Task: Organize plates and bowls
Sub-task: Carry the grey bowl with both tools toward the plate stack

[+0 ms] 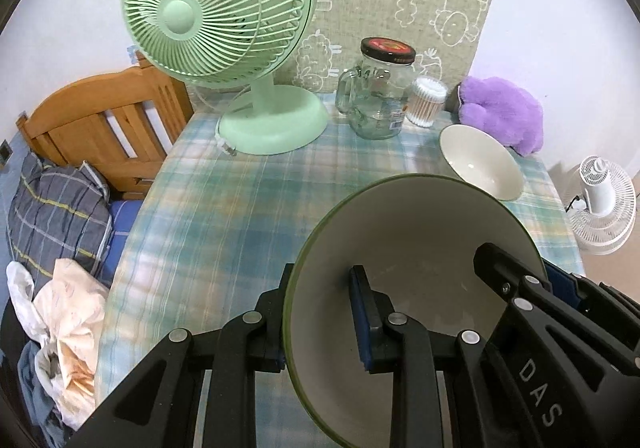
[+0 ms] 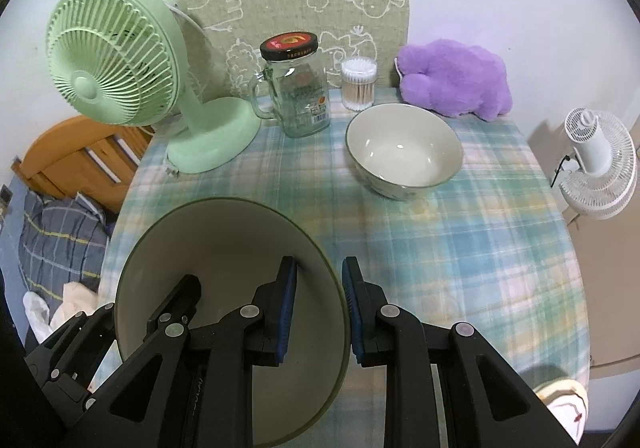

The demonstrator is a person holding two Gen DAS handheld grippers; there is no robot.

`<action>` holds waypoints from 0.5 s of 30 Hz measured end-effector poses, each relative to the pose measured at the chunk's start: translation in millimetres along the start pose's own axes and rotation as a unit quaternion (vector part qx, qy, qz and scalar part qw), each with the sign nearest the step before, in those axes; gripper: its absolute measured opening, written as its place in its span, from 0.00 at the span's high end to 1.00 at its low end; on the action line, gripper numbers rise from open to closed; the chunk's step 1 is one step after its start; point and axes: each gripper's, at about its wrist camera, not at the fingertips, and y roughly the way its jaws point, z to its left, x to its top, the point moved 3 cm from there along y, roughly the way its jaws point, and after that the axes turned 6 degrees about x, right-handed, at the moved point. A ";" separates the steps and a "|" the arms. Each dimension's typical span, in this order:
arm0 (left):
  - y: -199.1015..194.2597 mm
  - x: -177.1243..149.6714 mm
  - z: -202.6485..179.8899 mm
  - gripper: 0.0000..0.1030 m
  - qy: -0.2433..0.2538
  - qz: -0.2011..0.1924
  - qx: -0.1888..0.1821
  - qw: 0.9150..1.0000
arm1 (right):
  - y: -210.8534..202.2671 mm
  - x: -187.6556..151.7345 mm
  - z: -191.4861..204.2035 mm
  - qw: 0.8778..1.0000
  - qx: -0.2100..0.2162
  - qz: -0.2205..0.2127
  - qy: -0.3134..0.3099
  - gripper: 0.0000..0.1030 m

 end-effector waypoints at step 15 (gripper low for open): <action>-55.6 -42.1 -18.7 0.78 -0.010 -0.011 0.010 1.000 | -58.4 -38.8 -13.2 1.000 0.009 -0.006 -0.022 0.74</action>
